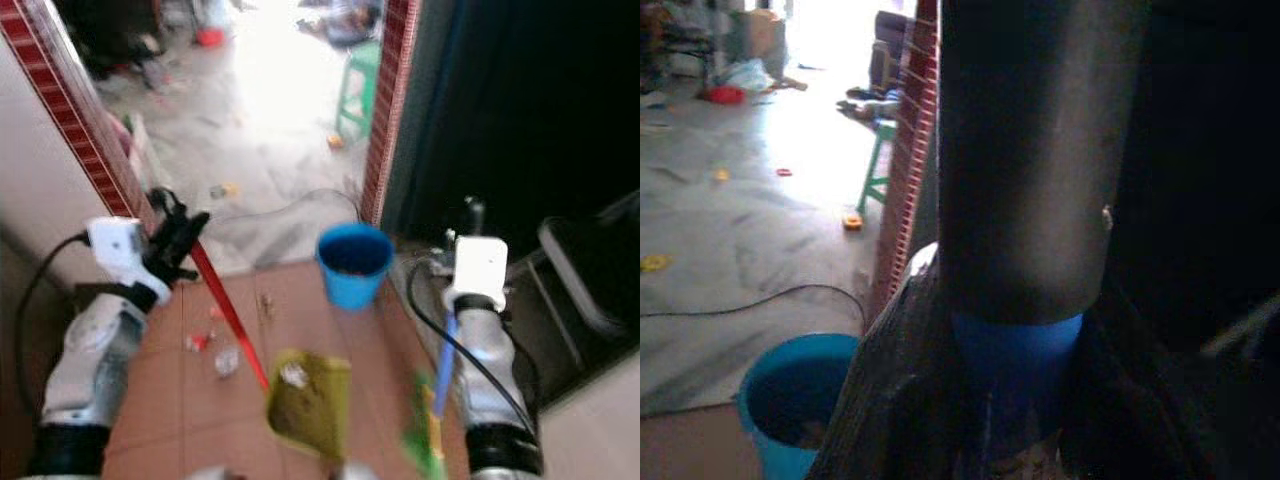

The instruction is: Sweep floor

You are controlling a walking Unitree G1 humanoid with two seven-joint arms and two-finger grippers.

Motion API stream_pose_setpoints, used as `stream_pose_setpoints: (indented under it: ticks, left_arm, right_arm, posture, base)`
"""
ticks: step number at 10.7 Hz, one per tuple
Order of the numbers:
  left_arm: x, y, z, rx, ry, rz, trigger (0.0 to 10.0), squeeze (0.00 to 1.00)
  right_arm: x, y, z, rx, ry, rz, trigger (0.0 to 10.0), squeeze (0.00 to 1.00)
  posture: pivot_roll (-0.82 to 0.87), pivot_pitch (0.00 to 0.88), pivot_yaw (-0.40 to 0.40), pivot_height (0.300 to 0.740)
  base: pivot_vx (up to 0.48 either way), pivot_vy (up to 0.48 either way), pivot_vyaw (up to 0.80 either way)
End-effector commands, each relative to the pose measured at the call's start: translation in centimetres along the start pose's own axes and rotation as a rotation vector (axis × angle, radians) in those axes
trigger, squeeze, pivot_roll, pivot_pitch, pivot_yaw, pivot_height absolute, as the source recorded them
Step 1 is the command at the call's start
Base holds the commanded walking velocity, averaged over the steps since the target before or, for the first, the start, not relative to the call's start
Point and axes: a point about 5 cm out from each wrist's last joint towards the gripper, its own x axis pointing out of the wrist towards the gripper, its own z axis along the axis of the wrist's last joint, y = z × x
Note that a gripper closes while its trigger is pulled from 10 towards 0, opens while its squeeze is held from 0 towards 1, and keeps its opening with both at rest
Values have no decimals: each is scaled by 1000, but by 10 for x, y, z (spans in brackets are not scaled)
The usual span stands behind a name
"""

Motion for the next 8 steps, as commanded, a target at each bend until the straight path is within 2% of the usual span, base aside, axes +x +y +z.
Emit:
stream_pose_setpoints:
  ticks: [1, 2, 4, 5, 8]
  left_arm:
    - [4, 5, 22, -24, -94, 11, 10000, 0]
    - [5, 8, 29, -27, -115, 12, 10000, 0]
    - [5, 19, 35, -52, -129, 38, 10000, 0]
    - [5, 20, 39, -92, -143, 44, 10000, 0]
    - [11, 23, 67, -117, -229, 46, 10000, 0]
  right_arm:
    - [4, 8, 8, -1, -39, 33, 10000, 0]
    - [3, 7, 7, -4, -34, 38, 10000, 0]
    - [4, 7, 5, -12, -26, 52, 10000, 0]
    - [4, 8, 5, -18, -28, 61, 10000, 0]
    - [3, 8, 2, -28, -22, 77, 10000, 0]
  posture:
    - [-37, 0, -9, 740]
    - [-34, 0, -10, 740]
    - [-34, 0, -16, 740]
    - [-33, 0, -17, 740]
    - [-33, 0, -25, 740]
  base:
    - [450, 0, 0]
    - [450, 0, 0]
    - [0, 0, 0]
    - [0, 0, 0]
    - [0, 0, 0]
